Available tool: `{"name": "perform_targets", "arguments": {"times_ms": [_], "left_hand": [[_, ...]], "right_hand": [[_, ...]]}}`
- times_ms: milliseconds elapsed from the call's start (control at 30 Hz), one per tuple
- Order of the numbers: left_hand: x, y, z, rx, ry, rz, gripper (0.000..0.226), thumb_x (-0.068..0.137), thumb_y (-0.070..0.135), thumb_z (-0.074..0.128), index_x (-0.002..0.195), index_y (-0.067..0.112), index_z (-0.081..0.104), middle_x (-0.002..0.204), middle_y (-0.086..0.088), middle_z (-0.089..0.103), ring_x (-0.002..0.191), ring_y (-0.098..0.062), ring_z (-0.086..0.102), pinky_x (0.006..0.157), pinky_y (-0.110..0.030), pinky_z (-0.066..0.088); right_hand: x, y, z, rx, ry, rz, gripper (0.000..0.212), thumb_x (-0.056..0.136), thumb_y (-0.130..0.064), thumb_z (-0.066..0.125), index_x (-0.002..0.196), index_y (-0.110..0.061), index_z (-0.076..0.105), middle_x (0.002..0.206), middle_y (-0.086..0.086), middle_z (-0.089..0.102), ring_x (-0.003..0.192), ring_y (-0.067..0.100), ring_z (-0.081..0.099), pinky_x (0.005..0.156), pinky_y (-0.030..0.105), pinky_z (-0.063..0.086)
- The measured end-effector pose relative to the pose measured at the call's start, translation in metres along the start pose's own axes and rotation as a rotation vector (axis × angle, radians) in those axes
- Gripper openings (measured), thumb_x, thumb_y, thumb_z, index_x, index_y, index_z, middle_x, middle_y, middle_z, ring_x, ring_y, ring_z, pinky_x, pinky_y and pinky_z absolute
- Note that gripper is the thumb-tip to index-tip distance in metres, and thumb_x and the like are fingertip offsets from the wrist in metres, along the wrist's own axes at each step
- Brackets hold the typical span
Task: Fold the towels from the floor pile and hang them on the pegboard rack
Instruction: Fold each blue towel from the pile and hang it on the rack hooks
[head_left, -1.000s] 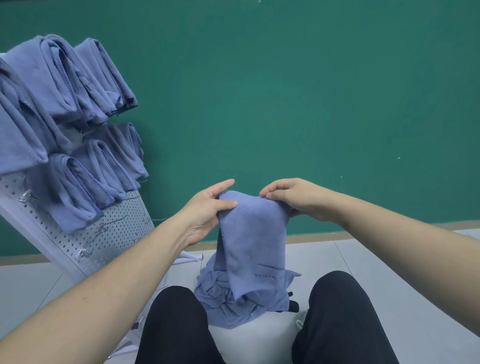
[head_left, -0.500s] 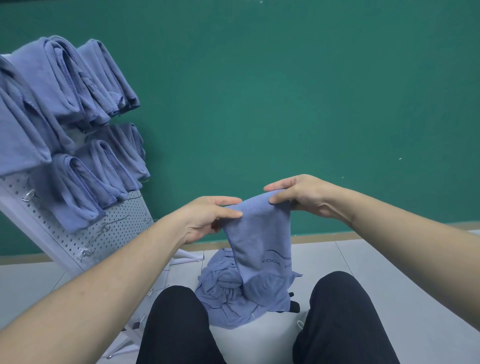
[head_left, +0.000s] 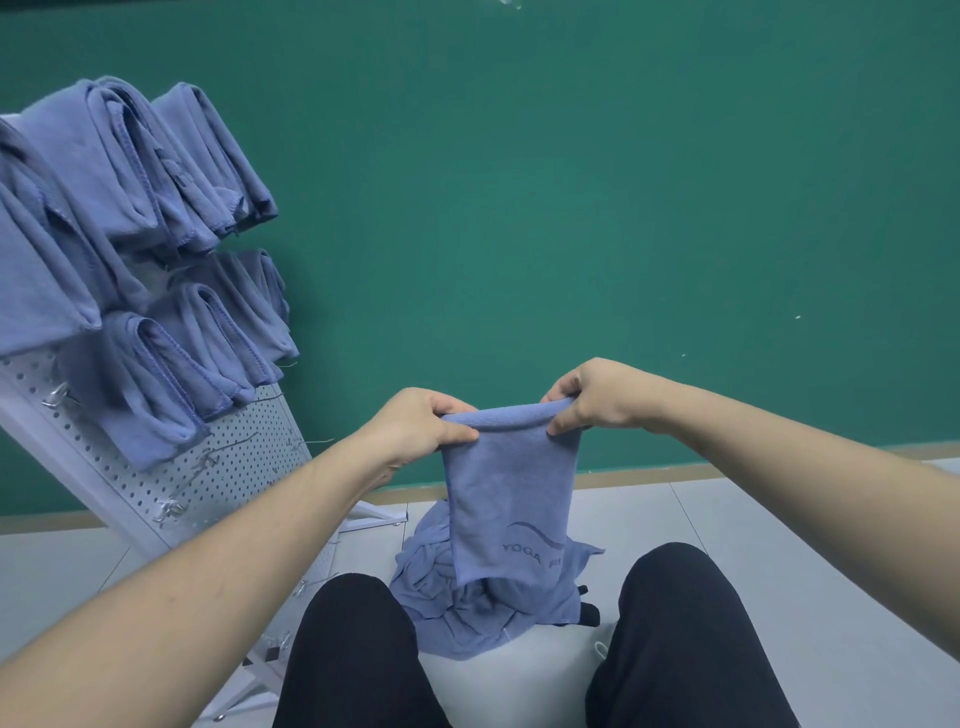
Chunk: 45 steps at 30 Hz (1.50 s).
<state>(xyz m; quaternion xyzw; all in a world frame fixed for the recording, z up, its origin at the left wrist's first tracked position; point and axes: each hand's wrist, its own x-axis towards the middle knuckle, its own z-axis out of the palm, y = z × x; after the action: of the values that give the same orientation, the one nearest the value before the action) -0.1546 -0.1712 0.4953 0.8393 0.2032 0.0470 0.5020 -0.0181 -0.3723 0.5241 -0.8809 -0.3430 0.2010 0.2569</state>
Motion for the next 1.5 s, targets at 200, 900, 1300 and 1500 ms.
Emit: {"name": "perform_targets", "arguments": {"times_ms": [200,900,1300,1500], "left_hand": [[-0.001,0.004,0.001,0.122,0.097,0.035,0.008,0.08,0.015,0.079,0.08,0.023,0.079,0.079,0.01,0.074,0.073,-0.006,0.061,0.073,-0.023,0.049],[-0.01,0.018,0.035,-0.423,0.469,0.221,0.008,0.1,0.029,0.057,0.096,0.022,0.057,0.092,0.01,0.061,0.078,-0.002,0.056,0.075,-0.024,0.046],[-0.022,0.015,0.047,-0.876,0.358,0.032,0.015,0.09,0.016,0.074,0.101,0.007,0.072,0.095,-0.007,0.078,0.086,-0.019,0.075,0.07,-0.03,0.06],[-0.018,0.016,0.055,-0.667,0.638,0.209,0.008,0.093,0.023,0.07,0.088,0.021,0.065,0.083,0.004,0.065,0.077,-0.009,0.06,0.081,-0.032,0.054]], "right_hand": [[0.001,-0.003,0.002,-0.099,0.041,-0.015,0.01,0.084,-0.024,0.071,0.093,-0.023,0.075,0.082,-0.004,0.067,0.075,0.015,0.057,0.064,0.024,0.045],[-0.001,-0.017,0.043,0.482,0.51,-0.105,0.035,0.105,-0.044,0.04,0.088,-0.013,0.041,0.077,-0.004,0.045,0.069,0.015,0.042,0.065,0.03,0.038],[0.003,-0.013,0.055,0.51,0.486,-0.102,0.038,0.078,-0.044,0.079,0.097,-0.021,0.056,0.092,-0.012,0.067,0.083,0.006,0.063,0.076,0.03,0.052],[0.006,-0.007,0.063,0.58,0.392,-0.118,0.039,0.084,-0.049,0.074,0.111,-0.026,0.056,0.106,-0.017,0.067,0.098,-0.001,0.064,0.089,0.029,0.053]]}}
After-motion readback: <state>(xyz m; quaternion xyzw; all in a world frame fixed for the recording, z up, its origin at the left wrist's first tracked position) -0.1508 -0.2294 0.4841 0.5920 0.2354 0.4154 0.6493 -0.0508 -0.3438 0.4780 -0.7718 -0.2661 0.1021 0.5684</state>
